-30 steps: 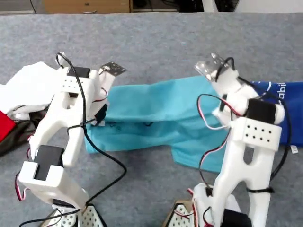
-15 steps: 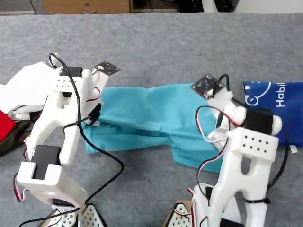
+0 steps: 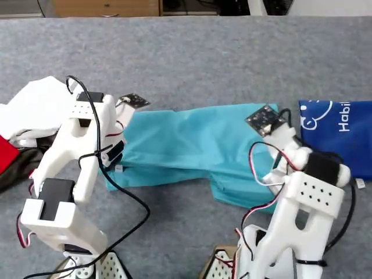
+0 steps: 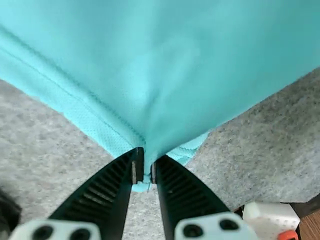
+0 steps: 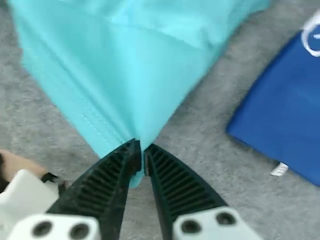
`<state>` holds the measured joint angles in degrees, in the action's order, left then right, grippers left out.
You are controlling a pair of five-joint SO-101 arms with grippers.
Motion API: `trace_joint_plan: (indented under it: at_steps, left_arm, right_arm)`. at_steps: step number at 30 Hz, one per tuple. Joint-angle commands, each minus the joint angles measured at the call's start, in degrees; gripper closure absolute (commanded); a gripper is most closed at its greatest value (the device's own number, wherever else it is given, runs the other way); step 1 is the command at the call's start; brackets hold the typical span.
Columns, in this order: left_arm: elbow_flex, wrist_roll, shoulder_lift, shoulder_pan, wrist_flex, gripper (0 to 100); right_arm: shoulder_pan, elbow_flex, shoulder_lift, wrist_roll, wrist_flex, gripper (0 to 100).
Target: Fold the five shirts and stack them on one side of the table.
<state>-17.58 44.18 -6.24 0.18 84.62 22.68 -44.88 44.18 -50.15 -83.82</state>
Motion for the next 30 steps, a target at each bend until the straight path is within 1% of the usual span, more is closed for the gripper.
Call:
trace_joint_plan:
  at_steps: [1,7,12,17,23,25,28,30]
  left_arm:
    - [0.62,0.35,0.92,-0.44,0.7,98]
    - [0.09,0.35,1.01,0.53,1.05,98]
    - [3.34,0.35,1.01,2.2,6.24,98]
    - [8.53,0.35,1.01,1.93,9.32,98]
    - [9.23,0.53,0.48,2.37,12.31,98]
    - [8.0,0.62,0.48,2.29,12.57,96]
    - [5.71,0.62,0.92,2.29,12.57,87]
    - [5.36,0.7,0.92,2.29,12.75,84]
  right_arm:
    - [2.51,0.04,-1.27,-1.49,2.02,99.5]
    - [2.51,0.04,-1.89,-1.41,1.85,99.5]
    - [2.51,0.04,-2.15,-1.41,2.11,99.5]
    - [2.51,0.04,-2.15,-1.41,2.11,99.5]
    - [2.51,0.04,-2.15,-1.41,2.11,99.4]
    - [2.51,0.04,-2.15,-1.41,2.46,99.3]
    - [2.68,0.04,-2.15,-1.41,3.43,99.3]
    - [2.68,0.13,-1.98,-1.49,3.34,99.2]
